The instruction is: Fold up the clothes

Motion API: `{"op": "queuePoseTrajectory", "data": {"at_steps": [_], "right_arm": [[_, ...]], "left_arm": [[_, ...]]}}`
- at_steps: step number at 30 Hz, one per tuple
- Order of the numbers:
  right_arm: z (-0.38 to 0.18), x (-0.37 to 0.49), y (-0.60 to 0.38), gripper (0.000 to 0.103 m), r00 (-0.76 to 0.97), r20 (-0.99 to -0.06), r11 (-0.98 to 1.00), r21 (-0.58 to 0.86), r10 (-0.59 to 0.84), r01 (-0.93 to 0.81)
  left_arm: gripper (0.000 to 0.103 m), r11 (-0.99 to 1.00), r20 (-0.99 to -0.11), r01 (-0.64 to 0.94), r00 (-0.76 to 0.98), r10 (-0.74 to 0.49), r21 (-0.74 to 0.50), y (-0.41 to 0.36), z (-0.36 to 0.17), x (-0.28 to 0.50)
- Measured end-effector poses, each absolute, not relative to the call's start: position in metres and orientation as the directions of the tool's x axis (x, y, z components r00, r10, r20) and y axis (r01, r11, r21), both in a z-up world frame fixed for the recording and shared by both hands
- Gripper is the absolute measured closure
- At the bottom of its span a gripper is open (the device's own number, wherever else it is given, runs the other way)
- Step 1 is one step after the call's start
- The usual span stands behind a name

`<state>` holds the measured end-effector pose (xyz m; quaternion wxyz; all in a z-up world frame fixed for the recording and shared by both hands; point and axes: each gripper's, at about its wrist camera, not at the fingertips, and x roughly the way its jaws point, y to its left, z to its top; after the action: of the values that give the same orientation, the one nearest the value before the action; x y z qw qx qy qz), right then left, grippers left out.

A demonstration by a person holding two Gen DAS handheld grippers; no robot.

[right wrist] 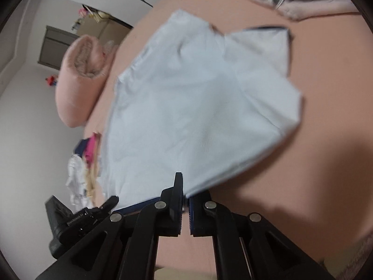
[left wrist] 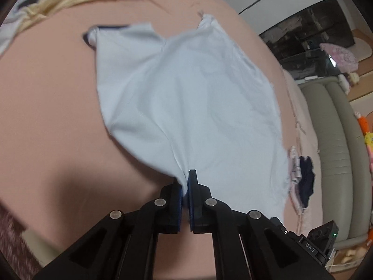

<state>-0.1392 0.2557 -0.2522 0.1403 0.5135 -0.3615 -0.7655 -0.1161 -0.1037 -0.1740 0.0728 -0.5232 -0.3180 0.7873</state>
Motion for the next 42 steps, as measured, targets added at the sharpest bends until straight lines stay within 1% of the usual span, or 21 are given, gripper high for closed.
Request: {"op": "queuePoseTrajectory", "data": {"at_steps": [4,7,9,12,16,17,18,19,20,21,22,23,25,27,31,33,36,38,40,41,42], "right_arm": [[-0.236,-0.115,0.275,0.101,-0.444,-0.666,-0.679,0.717,-0.6,-0.158],[-0.24,-0.103,0.277,0.101,-0.423,-0.666,-0.669,0.724,-0.615,-0.168],[-0.249,-0.101,0.272,0.1,-0.358,-0.722,-0.714,0.676,-0.593,-0.181],[-0.266,-0.1,0.272,0.1,-0.269,-0.798,-0.768,0.597,-0.539,-0.232],[-0.235,-0.091,0.277,0.1,-0.264,-0.842,-0.823,0.526,-0.47,-0.212],[-0.216,-0.086,0.28,0.1,-0.31,-0.841,-0.842,0.509,-0.443,-0.179],[-0.197,-0.082,0.282,0.099,-0.367,-0.84,-0.868,0.476,-0.401,-0.142],[-0.178,-0.08,0.282,0.098,-0.425,-0.835,-0.899,0.427,-0.35,-0.1],[-0.166,-0.083,0.279,0.093,-0.46,-0.826,-0.916,0.395,-0.324,-0.064],[-0.156,-0.091,0.273,0.079,-0.505,-0.805,-0.932,0.364,-0.311,-0.007],[-0.151,-0.102,0.262,0.067,-0.53,-0.787,-0.939,0.338,-0.316,0.059],[-0.154,-0.115,0.249,0.055,-0.52,-0.783,-0.937,0.33,-0.341,0.118],[-0.165,-0.141,0.227,0.054,-0.483,-0.784,-0.921,0.325,-0.389,0.213],[-0.189,-0.161,0.201,0.054,-0.441,-0.825,-0.932,0.269,-0.353,0.243],[-0.246,-0.172,0.19,0.054,-0.316,-0.911,-0.955,0.203,-0.266,0.218],[-0.244,-0.159,0.208,0.055,-0.327,-0.894,-0.945,0.244,-0.306,0.216],[-0.233,-0.144,0.241,0.055,-0.277,-0.884,-0.925,0.342,-0.377,0.167],[-0.222,-0.137,0.27,0.055,-0.291,-0.846,-0.893,0.44,-0.447,0.095],[-0.202,-0.138,0.307,0.054,-0.417,-0.804,-0.883,0.47,-0.424,-0.008],[-0.194,-0.14,0.326,0.054,-0.483,-0.786,-0.878,0.474,-0.386,-0.071],[-0.191,-0.145,0.345,0.048,-0.537,-0.77,-0.866,0.481,-0.345,-0.135]], "left_arm": [[0.1,-0.798,-0.774,0.188,-0.446,0.45,-0.573,-0.104,-0.161,-0.098],[0.1,-0.807,-0.804,0.209,-0.389,0.45,-0.553,-0.096,-0.177,-0.099],[0.098,-0.791,-0.831,0.275,-0.297,0.471,-0.547,-0.099,-0.203,-0.103],[0.097,-0.728,-0.804,0.343,-0.264,0.532,-0.594,-0.112,-0.216,-0.106],[0.092,-0.817,-0.884,0.343,-0.243,0.4,-0.464,-0.126,-0.173,-0.101],[0.091,-0.842,-0.895,0.322,-0.263,0.36,-0.433,-0.128,-0.16,-0.098],[0.086,-0.869,-0.902,0.29,-0.289,0.32,-0.401,-0.128,-0.147,-0.098],[0.075,-0.897,-0.904,0.249,-0.322,0.28,-0.366,-0.124,-0.135,-0.101],[0.066,-0.918,-0.9,0.207,-0.357,0.25,-0.338,-0.121,-0.124,-0.103],[0.04,-0.93,-0.881,0.146,-0.399,0.256,-0.336,-0.116,-0.119,-0.106],[0.023,-0.943,-0.858,0.051,-0.434,0.275,-0.328,-0.1,-0.115,-0.119],[0.023,-0.955,-0.851,-0.034,-0.446,0.278,-0.295,-0.081,-0.116,-0.131],[0.023,-0.957,-0.838,-0.196,-0.467,0.281,-0.212,-0.045,-0.119,-0.154],[0.023,-0.953,-0.846,-0.281,-0.477,0.239,-0.111,-0.019,-0.132,-0.167],[0.023,-0.939,-0.932,-0.344,-0.331,0.147,-0.026,-0.011,-0.185,-0.182],[0.022,-0.925,-0.952,-0.379,-0.285,0.113,0.004,-0.019,-0.201,-0.175],[0.022,-0.918,-0.966,-0.397,-0.233,0.114,-0.012,-0.036,-0.195,-0.157],[0.022,-0.926,-0.951,-0.367,-0.245,0.19,-0.09,-0.052,-0.178,-0.151],[0.022,-0.948,-0.913,-0.264,-0.317,0.259,-0.177,-0.081,-0.16,-0.151],[0.022,-0.959,-0.902,-0.208,-0.349,0.254,-0.19,-0.095,-0.155,-0.154],[0.022,-0.97,-0.895,-0.15,-0.377,0.237,-0.194,-0.11,-0.151,-0.157]]}}
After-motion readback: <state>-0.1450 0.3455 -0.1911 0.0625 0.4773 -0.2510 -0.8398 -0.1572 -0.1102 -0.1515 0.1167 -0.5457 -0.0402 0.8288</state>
